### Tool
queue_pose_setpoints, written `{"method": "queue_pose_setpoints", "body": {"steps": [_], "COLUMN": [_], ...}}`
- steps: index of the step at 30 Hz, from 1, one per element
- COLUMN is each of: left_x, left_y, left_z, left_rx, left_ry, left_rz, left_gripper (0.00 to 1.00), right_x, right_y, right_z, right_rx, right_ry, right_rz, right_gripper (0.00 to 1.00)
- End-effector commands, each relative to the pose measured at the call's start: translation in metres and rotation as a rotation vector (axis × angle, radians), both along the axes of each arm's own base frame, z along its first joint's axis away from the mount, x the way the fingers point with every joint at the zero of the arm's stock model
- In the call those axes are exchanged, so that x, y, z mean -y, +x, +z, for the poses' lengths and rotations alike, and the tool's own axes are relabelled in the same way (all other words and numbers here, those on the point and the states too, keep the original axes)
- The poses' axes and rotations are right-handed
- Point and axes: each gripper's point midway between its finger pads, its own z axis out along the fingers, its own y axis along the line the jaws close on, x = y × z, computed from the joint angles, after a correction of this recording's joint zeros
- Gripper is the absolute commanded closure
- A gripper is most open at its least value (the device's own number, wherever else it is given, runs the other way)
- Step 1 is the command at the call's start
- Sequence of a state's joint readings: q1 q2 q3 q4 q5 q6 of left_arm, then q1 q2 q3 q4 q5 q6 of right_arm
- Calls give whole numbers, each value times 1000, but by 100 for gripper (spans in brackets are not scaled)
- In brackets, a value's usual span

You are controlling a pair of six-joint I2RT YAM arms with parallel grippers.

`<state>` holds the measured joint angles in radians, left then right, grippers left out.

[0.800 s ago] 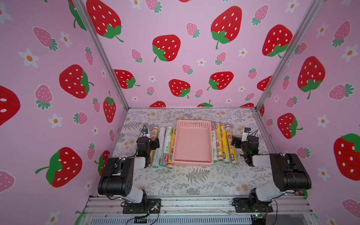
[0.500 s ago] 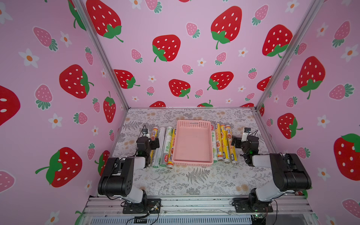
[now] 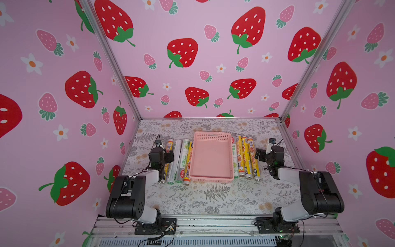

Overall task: Put the plastic wrap into the basket
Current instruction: Pick up the plastic wrap from the center of the board.

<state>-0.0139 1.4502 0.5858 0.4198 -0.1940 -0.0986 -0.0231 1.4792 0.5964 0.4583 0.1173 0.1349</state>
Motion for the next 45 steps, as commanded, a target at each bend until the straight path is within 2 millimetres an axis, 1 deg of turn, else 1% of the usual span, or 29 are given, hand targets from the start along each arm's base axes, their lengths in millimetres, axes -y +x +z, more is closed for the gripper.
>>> {"method": "queue_pose_setpoints", "body": {"steps": [1, 3, 5, 6, 9, 12, 15, 18, 20, 24, 29, 38, 40, 45], "left_x": [-21, -19, -12, 2, 43, 72, 104, 127, 134, 141, 140, 142, 143, 143], "left_y": [-5, -13, -22, -24, -31, -43, -56, -65, -70, -76, -80, -84, -84, -85], "left_z": [49, 65, 72, 75, 87, 90, 88, 83, 80, 80, 84, 86, 87, 87], "left_rx": [-35, -58, -91, -107, -132, -202, -289, -339, -357, -368, -355, -354, -357, -368], "left_ry": [-27, -95, -205, -274, -412, -507, -569, -545, -513, -503, -508, -518, -517, -507], "left_rz": [173, 223, 254, 207, 50, -31, -127, -192, -202, -216, -218, -222, -225, -225], "left_gripper": [1, 1, 0, 0, 0, 0, 0, 0, 0, 0, 0, 0, 0, 0], "right_x": [19, 17, 7, 2, -9, -25, -41, -53, -60, -71, -70, -58, -59, -55], "right_y": [-11, -24, -36, -43, -65, -81, -92, -97, -96, -92, -85, -74, -71, -67], "right_z": [37, 39, 35, 33, 26, 17, 5, -7, -13, -22, -31, -44, -49, -58], "right_rx": [-104, -183, -252, -288, -414, -508, -573, -633, -662, -690, -711, -754, -771, -804], "right_ry": [40, 102, 158, 184, 250, 310, 343, 348, 358, 377, 362, 300, 289, 265], "right_rz": [-157, -200, -174, -171, -174, -133, -87, -58, -45, -31, -55, -108, -103, -112], "right_gripper": [0, 0, 0, 0, 1, 6, 10, 14, 19, 22, 24, 27, 29, 33]}}
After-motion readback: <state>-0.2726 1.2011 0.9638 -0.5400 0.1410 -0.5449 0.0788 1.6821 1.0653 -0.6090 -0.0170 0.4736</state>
